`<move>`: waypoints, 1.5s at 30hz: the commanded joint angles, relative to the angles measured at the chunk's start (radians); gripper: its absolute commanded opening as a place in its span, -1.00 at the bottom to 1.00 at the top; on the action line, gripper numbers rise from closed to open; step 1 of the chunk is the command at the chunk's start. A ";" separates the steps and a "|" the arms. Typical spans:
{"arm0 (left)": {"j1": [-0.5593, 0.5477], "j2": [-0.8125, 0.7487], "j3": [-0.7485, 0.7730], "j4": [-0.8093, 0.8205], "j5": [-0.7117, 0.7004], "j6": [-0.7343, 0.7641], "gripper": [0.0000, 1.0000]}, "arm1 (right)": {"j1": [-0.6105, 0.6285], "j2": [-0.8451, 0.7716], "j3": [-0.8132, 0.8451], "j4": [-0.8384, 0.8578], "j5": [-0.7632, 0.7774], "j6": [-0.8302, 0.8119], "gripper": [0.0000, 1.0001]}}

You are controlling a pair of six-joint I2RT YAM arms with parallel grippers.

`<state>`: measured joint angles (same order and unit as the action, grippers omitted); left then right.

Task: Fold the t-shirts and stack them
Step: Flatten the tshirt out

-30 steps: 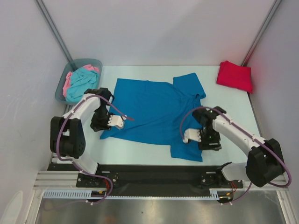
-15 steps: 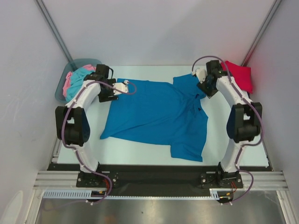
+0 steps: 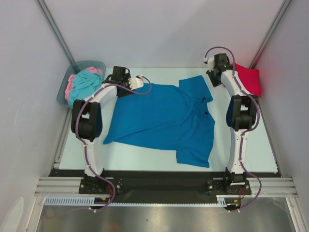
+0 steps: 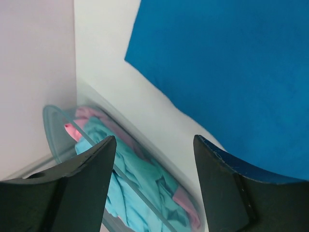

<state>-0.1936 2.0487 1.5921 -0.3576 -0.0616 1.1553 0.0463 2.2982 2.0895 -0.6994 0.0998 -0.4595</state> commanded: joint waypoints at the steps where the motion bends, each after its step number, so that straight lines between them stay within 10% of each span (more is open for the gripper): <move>1: -0.026 0.020 0.048 0.083 -0.018 -0.014 0.43 | 0.030 0.043 0.052 0.008 -0.020 0.028 -0.65; 12: -0.030 0.093 0.166 0.040 -0.024 -0.016 0.45 | 0.090 0.116 0.119 -0.069 -0.057 0.012 -0.75; 21: -0.041 0.091 0.160 0.043 -0.030 -0.017 0.46 | 0.066 0.113 0.172 -0.137 -0.017 0.033 -0.03; 31: -0.055 0.082 0.160 0.045 -0.058 0.004 0.46 | -0.064 0.093 0.126 -0.270 -0.282 0.120 -0.18; 45: -0.081 0.057 0.158 0.028 -0.099 0.020 0.47 | -0.120 0.144 0.199 -0.365 -0.517 0.110 0.10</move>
<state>-0.2615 2.1433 1.7245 -0.3248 -0.1417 1.1633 -0.0677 2.4340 2.2223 -1.0367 -0.3355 -0.3588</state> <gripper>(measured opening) 0.733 0.541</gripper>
